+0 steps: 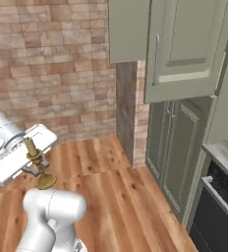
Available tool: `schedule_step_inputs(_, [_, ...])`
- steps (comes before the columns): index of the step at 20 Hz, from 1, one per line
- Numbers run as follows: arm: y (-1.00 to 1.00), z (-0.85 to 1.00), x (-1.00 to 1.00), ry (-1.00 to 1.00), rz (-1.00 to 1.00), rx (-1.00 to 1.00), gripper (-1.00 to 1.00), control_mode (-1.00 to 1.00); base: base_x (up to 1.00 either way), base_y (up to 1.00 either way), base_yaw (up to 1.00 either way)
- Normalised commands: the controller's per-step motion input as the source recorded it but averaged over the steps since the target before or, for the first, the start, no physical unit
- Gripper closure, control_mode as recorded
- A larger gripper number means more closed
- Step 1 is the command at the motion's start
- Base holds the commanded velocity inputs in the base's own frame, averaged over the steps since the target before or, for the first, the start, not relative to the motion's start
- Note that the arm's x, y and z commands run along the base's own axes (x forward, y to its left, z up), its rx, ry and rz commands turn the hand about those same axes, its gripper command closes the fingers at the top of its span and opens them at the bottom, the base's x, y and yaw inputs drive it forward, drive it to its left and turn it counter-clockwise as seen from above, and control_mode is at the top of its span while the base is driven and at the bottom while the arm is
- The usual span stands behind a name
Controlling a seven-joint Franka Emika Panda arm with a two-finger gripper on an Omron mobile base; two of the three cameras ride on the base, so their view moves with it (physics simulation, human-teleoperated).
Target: Pick the jar and candle from the dining table and place them in the open cabinet. Close the cabinet after placing the objects.
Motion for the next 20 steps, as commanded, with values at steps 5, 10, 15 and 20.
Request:
schedule_step_inputs(5, [0.0,0.0,0.0,0.0,0.0,0.0,1.0,1.0,0.61,0.0,-0.48])
schedule_step_inputs(10, [0.0,0.0,0.0,0.0,0.0,0.0,1.0,1.0,0.59,0.0,-0.47])
schedule_step_inputs(15, [0.0,0.0,0.0,0.0,0.0,0.0,1.0,1.0,0.59,0.09,-0.43])
schedule_step_inputs(20, [0.0,0.0,0.0,0.0,0.0,0.0,1.0,1.0,0.59,0.31,-0.38])
